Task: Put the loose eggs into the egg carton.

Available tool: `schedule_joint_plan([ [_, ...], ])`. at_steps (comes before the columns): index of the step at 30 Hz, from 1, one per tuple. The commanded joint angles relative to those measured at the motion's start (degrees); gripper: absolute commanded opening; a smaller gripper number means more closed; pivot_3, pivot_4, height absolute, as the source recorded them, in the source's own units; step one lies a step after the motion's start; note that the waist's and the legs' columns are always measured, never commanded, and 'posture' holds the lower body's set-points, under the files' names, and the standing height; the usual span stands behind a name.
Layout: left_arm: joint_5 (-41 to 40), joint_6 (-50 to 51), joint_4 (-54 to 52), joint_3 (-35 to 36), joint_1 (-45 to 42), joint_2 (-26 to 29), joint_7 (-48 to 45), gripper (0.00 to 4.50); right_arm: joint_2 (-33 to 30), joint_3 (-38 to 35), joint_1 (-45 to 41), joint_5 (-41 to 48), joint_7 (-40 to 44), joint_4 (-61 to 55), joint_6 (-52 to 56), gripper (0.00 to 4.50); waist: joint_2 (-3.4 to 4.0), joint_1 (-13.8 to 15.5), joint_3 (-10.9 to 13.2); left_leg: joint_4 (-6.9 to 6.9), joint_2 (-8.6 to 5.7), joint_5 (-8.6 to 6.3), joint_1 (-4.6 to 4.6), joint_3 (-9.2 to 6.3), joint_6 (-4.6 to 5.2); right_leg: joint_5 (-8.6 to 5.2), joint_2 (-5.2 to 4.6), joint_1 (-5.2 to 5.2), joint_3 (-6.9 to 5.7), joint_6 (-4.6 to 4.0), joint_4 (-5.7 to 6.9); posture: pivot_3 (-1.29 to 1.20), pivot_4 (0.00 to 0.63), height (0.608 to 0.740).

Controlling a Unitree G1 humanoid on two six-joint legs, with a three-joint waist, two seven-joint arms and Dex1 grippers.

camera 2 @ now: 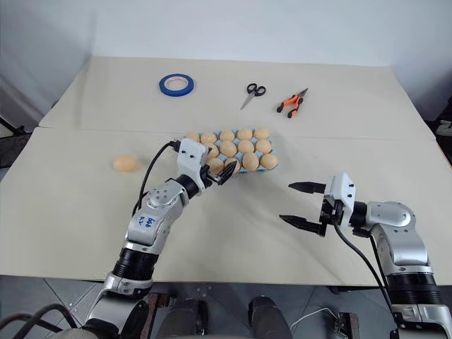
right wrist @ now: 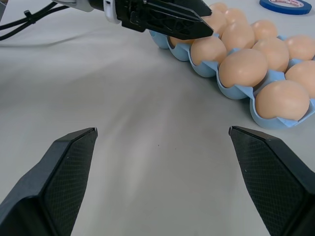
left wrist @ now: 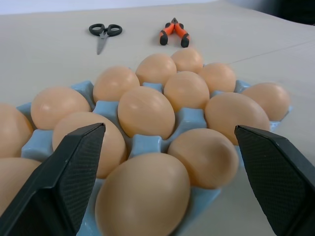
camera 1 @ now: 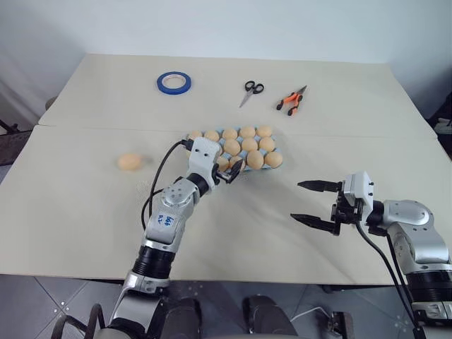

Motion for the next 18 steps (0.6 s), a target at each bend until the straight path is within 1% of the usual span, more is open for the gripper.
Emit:
schedule_joint_plan([
  [1,0.4,-0.7,-7.31,-0.09,1.63,-0.17,0.79,4.48,-0.3,-1.47,-0.67,0.73,0.16,-1.17,-1.18,4.5,0.0,0.03,0.0,0.0,0.0,0.0,0.0,0.0,0.0,0.0,-0.01,0.0,0.0,0.0,0.0,0.0,0.15,0.74],
  [4,-1.5,-1.4,-13.91,2.0,6.32,0.36,0.28,4.48,-0.21,-1.3,-1.18,0.81,0.47,-0.81,-1.2,4.5,0.0,-0.1,0.0,-0.01,0.0,0.0,0.0,0.0,0.0,0.0,-0.01,0.01,0.02,0.0,-0.01,0.0,0.15,0.74],
  [6,-3.12,-3.24,-18.2,4.8,10.83,0.91,0.03,4.48,-0.23,-1.3,-1.67,1.02,0.84,-0.46,-1.14,4.5,0.0,-0.22,0.0,-0.04,0.02,0.0,0.01,0.02,0.0,0.0,0.0,0.0,0.04,0.0,-0.02,0.0,0.15,0.74],
  [8,-6.03,-2.5,-22.63,8.28,16.78,2.08,-1.3,4.48,-0.34,-1.28,-2.22,1.07,1.36,0.17,-1.16,4.5,0.0,-0.33,0.0,-0.06,0.06,-0.01,0.03,0.01,-0.01,0.0,0.03,-0.01,0.03,0.0,-0.01,0.0,0.15,0.74],
  [10,-8.23,-4.29,-25.95,11.07,23.35,3.97,-3.97,4.48,-0.46,-1.0,-2.88,0.93,2.11,1.12,-1.23,4.5,0.0,-0.42,0.0,-0.09,0.07,-0.01,0.06,0.01,-0.01,0.0,0.02,-0.01,0.03,0.0,0.0,0.0,0.15,0.74],
  [14,-9.7,-9.89,-28.11,16.58,32.75,7.57,-6.85,4.48,-0.34,-0.35,-4.5,0.59,3.56,3.01,-1.46,4.5,-0.01,-0.15,0.01,-0.06,0.03,-0.06,0.05,0.02,0.09,0.0,-0.02,0.07,0.04,-0.01,-0.12,0.0,0.15,0.74],
  [18,-13.55,-12.3,-28.45,24.38,38.63,8.37,-7.17,4.48,-0.32,0.44,-6.5,0.08,5.44,5.39,-1.75,4.5,-0.01,-0.15,0.01,-0.07,-0.01,-0.31,0.06,-0.05,0.53,0.11,-0.08,0.26,-0.05,-0.03,-0.34,0.0,0.15,0.74],
])
